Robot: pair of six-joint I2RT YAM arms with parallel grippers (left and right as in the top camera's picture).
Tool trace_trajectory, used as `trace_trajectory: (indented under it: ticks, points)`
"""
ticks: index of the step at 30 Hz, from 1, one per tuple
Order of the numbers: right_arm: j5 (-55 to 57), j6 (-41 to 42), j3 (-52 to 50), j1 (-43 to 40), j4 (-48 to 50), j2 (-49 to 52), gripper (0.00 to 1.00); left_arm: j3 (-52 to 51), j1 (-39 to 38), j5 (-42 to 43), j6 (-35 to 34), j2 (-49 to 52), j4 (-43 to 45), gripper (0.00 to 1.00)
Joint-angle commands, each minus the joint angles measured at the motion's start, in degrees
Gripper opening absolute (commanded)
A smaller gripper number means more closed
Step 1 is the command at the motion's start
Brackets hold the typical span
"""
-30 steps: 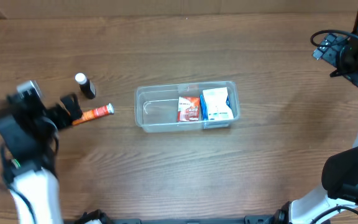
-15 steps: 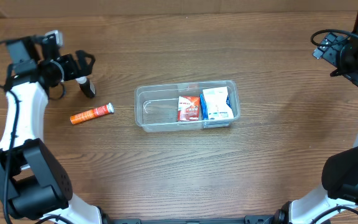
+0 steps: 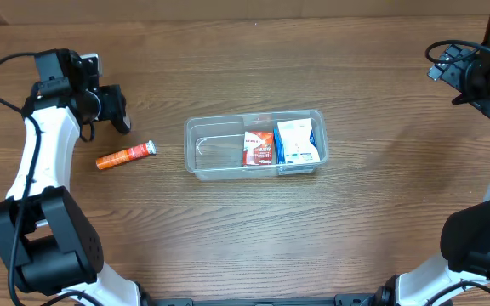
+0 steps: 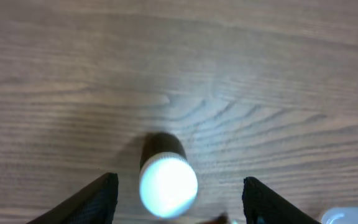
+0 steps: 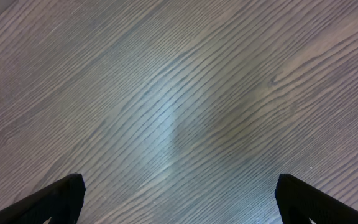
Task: Pack container
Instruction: 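Reach the left gripper to the dark bottle and grasp it, then set the dark bottle upright in the container's left end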
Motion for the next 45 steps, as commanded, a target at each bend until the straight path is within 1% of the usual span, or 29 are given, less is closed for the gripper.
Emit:
trace_trajectory:
  ticks: [1, 4, 11, 12, 13, 14, 16, 18, 20, 21, 23, 25, 28, 29, 31, 33, 37, 42, 45]
  points:
    - [0.2, 0.3, 1.0, 0.2, 0.3, -1.0, 1.0, 1.2, -0.4, -1.8, -0.6, 1.2, -0.7, 0.63]
    - [0.2, 0.3, 1.0, 0.2, 0.3, -1.0, 1.0, 1.2, -0.3, -2.4, -0.6, 1.7, -0.9, 0.59]
    - [0.2, 0.3, 1.0, 0.2, 0.3, -1.0, 1.0, 1.2, -0.4, -3.3, -0.2, 4.4, 1.1, 0.58]
    - [0.2, 0.3, 1.0, 0.2, 0.3, -1.0, 1.0, 1.2, -0.3, -3.3, -0.2, 4.4, 1.7, 0.53]
    - [0.2, 0.3, 1.0, 0.2, 0.3, -1.0, 1.0, 1.2, -0.3, -3.3, -0.2, 4.4, 2.1, 0.46]
    - [0.2, 0.3, 1.0, 0.2, 0.3, -1.0, 1.0, 1.2, -0.3, -3.3, -0.2, 4.4, 2.3, 0.36]
    - [0.2, 0.3, 1.0, 0.2, 0.3, -1.0, 1.0, 1.2, -0.4, -3.1, -0.2, 4.4, 2.8, 0.33]
    - [0.2, 0.3, 1.0, 0.2, 0.3, -1.0, 1.0, 1.2, -0.4, -3.0, -0.6, 4.4, 3.5, 0.17]
    - [0.2, 0.3, 1.0, 0.2, 0.3, -1.0, 1.0, 1.2, -0.7, -1.6, -0.6, 4.4, 3.8, 0.08]
    - [0.2, 0.3, 1.0, 0.2, 0.3, -1.0, 1.0, 1.2, -0.8, -0.8, -0.6, 4.4, 4.1, 0.06]
    - [0.2, 0.3, 1.0, 0.2, 0.3, -1.0, 1.0, 2.3, -0.9, 2.3, -0.6, 4.1, 4.2, 0.04]
    - [0.2, 0.3, 1.0, 0.2, 0.3, -1.0, 1.0, 6.3, -1.4, 4.5, -0.6, 3.9, 1.0, 0.04]
    - [0.2, 0.3, 1.0, 0.2, 0.3, -1.0, 1.0, 17.3, -4.6, 4.2, 2.1, 3.9, -8.9, 0.04]
    - [0.2, 0.3, 1.0, 0.2, 0.3, -1.0, 1.0, 22.6, -6.9, 4.2, 3.1, 3.9, -13.3, 0.04]
    - [0.2, 0.3, 1.0, 0.2, 0.3, -1.0, 1.0, 27.6, -9.6, 4.2, 3.1, 3.9, -17.8, 0.04]
    - [0.2, 0.3, 1.0, 0.2, 0.3, -1.0, 1.0, 33.4, -14.4, 3.4, 3.0, 3.9, -25.0, 0.04]
    - [0.2, 0.3, 1.0, 0.2, 0.3, -1.0, 1.0, 37.3, -21.9, 2.7, 2.9, 3.9, -32.5, 0.04]
    - [0.2, 0.3, 1.0, 0.2, 0.3, -1.0, 1.0, 37.4, -29.4, -3.2, 0.0, 3.9, -36.4, 0.04]
    - [0.2, 0.3, 1.0, 0.2, 0.3, -1.0, 1.0, 36.1, -32.3, -5.1, -2.5, 4.0, -36.9, 0.04]
